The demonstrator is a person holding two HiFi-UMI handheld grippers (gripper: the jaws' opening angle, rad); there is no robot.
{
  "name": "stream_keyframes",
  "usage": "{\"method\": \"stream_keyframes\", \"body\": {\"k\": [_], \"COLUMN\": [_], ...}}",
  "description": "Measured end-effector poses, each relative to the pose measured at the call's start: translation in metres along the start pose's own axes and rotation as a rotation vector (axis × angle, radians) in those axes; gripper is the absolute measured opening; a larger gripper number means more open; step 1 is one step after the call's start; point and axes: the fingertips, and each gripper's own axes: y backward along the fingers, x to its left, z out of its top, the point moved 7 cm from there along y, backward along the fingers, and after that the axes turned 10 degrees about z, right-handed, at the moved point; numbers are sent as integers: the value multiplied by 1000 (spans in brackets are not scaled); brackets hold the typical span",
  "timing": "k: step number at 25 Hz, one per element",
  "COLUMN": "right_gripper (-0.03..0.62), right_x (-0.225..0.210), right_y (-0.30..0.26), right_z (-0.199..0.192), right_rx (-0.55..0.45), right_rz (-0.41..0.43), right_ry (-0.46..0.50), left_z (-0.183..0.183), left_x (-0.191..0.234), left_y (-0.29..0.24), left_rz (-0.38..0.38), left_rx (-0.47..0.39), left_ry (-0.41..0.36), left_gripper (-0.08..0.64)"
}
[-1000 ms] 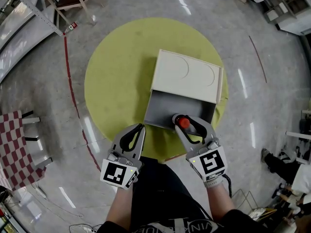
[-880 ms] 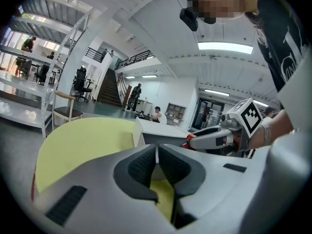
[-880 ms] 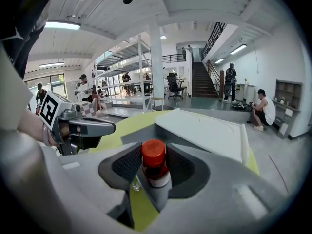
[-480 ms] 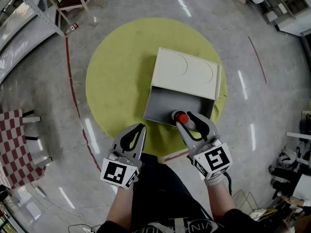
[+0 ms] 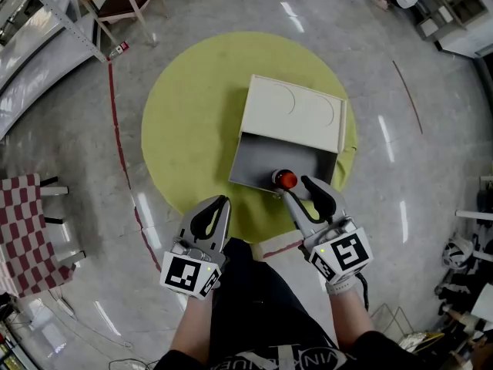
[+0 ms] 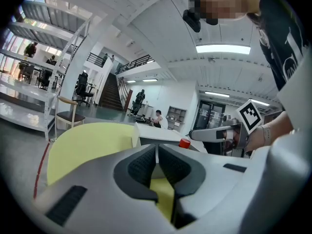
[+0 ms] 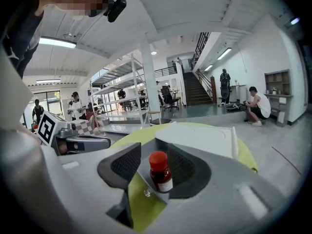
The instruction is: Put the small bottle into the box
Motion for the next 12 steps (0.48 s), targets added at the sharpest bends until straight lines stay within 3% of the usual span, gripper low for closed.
{"method": "stream_keyframes", "body": {"k": [8, 12], "right_gripper": [147, 107], "right_x": [14, 21], "right_y": [21, 32], "right_z": [4, 5], "right_rx": [-30, -40], "right_rz": [-1, -8], "right_ry": [-8, -9], "left_z": [7, 11], "left_x": [-13, -20], "left_y": [17, 24], "left_rz": [-8, -21], "left_rx": [-24, -41], "left_ry": [-24, -36], "left_gripper": [23, 23]}}
